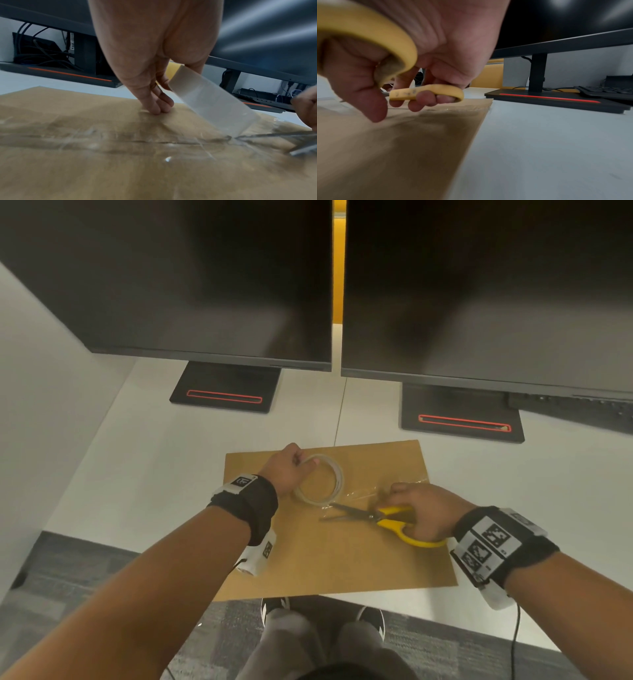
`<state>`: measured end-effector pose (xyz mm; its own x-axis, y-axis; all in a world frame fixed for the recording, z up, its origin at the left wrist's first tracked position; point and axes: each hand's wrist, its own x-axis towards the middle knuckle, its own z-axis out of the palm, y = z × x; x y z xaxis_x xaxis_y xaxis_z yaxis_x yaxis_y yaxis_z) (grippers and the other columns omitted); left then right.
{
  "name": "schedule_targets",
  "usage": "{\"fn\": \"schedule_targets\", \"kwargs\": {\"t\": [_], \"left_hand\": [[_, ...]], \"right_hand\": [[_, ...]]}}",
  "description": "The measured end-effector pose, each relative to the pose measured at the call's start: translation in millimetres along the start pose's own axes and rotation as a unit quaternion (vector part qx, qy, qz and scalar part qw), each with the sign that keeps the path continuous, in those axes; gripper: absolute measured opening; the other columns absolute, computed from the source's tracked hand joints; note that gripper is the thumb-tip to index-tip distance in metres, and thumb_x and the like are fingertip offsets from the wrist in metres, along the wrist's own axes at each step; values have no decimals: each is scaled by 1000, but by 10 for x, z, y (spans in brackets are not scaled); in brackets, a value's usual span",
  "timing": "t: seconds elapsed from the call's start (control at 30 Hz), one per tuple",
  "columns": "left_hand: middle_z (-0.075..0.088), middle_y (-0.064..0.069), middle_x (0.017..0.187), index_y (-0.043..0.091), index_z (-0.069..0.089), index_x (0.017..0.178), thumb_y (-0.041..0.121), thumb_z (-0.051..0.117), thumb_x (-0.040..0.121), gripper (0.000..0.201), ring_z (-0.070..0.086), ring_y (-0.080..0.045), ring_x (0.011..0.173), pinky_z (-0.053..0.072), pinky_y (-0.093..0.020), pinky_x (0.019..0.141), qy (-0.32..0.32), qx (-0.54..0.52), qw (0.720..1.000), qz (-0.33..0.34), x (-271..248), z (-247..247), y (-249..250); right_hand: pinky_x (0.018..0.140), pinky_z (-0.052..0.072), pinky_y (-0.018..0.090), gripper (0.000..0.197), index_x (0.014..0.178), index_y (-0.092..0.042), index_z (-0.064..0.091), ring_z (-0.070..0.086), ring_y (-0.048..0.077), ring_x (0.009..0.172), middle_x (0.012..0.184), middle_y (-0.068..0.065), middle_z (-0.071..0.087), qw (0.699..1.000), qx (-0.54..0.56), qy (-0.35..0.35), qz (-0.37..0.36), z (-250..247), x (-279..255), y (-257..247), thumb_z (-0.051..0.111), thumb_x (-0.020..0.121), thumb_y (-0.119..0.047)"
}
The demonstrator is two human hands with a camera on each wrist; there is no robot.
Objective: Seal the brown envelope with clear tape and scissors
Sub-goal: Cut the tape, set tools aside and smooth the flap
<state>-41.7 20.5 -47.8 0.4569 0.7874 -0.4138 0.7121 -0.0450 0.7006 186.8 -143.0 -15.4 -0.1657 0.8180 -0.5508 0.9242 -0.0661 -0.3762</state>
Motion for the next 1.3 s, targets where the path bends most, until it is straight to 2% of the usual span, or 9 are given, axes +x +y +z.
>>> {"fn": "schedule_targets", "kwargs": {"t": [0.13,0.27,0.47,0.6,0.73,0.83,0.93,1.1,1.3], "left_hand": [[49,1,78,18,43,89,47,51,92,30,47,-17,72,41,-32,69,-26,57,998,8,16,-45,36],[47,2,78,18,42,93,48,47,94,30,47,-18,74,41,-33,71,-52,90,994,18,0,-94,78],[48,1,78,16,42,95,47,46,95,31,47,-19,74,40,-33,71,-49,96,994,11,-37,-85,117],[50,-3,81,14,42,96,46,46,95,32,49,-23,76,42,-36,74,-44,87,995,6,-14,-71,93],[54,-7,83,15,42,100,48,44,95,34,54,-27,77,46,-39,75,-47,106,993,11,-21,-59,90],[57,-9,83,19,40,102,47,40,97,28,57,-28,78,45,-38,71,-57,126,990,27,-59,-57,128],[59,-12,84,21,39,100,47,38,98,26,59,-32,81,47,-41,72,-61,135,988,39,-89,-53,152],[60,-12,85,23,38,99,47,37,98,24,59,-31,81,45,-37,70,-61,139,988,36,-118,-60,162],[61,-10,88,25,37,100,49,36,98,24,59,-29,82,45,-37,71,-58,165,984,34,-115,-54,182]], "right_hand": [[90,48,33,54,127,-38,55,54,20,108,117,-7,53,1000,10,3,-8,-19,33,35,63,76,-22],[93,47,33,53,127,-38,56,53,18,109,120,-8,53,1000,15,7,-4,-14,25,62,63,77,-23],[89,48,32,54,128,-37,55,54,19,106,116,-8,54,1000,8,-3,-14,-70,54,7,63,77,-23],[93,47,34,52,128,-32,57,54,20,111,123,-5,55,1000,11,3,-17,-75,81,-54,63,77,-23],[90,46,30,50,129,-28,57,54,22,109,120,-2,56,1000,24,2,-12,-47,65,-60,63,80,-19],[91,44,28,51,131,-29,55,53,22,114,127,-2,53,1000,12,9,-15,-19,47,-72,61,81,-19],[94,46,33,52,133,-33,53,52,24,118,135,-2,50,1000,-9,18,-20,13,49,-97,60,82,-23],[91,45,30,53,134,-29,52,53,24,117,135,-2,51,999,-23,22,-27,16,100,-108,58,83,-19],[93,45,32,52,135,-27,51,52,26,119,136,0,52,998,-42,22,-39,12,157,-87,55,84,-17]]}}
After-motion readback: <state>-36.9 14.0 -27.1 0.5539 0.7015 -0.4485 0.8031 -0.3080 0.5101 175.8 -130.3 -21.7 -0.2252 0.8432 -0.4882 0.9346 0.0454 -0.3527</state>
